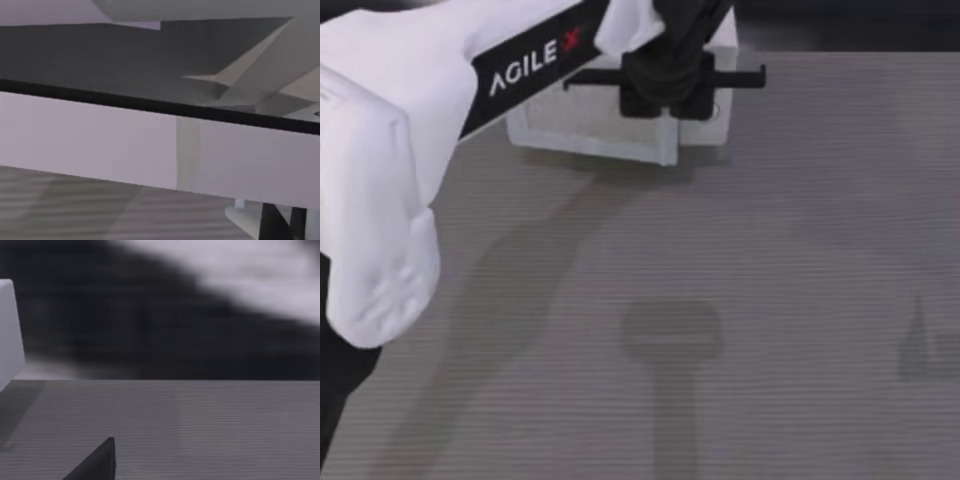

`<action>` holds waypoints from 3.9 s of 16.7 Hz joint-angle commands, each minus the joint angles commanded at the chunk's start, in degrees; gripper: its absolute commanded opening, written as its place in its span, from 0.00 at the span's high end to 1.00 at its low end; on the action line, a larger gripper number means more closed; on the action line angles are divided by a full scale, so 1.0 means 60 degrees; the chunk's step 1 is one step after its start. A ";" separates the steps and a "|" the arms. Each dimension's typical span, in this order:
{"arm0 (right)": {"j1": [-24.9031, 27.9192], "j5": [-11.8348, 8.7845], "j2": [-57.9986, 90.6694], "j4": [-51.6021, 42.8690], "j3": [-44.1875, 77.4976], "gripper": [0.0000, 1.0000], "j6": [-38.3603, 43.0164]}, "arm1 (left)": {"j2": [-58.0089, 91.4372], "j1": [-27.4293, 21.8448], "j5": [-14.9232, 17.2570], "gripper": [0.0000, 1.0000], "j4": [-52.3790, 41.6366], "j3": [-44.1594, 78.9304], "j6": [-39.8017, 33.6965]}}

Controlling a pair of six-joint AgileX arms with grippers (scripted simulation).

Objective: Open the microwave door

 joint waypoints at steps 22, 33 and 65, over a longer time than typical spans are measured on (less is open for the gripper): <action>0.0000 0.0000 0.0000 0.0000 0.0000 0.00 0.0000 | -0.0206 0.0009 0.0051 1.00 0.0198 -0.0316 0.0160; 0.0000 0.0000 0.0000 0.0000 0.0000 0.00 0.0000 | -0.0978 0.0064 0.0405 1.00 0.0900 -0.1650 0.0830; 0.0000 0.0000 0.0000 0.0000 0.0000 0.00 0.0000 | -0.1726 0.0144 0.0809 1.00 0.1530 -0.2818 0.1549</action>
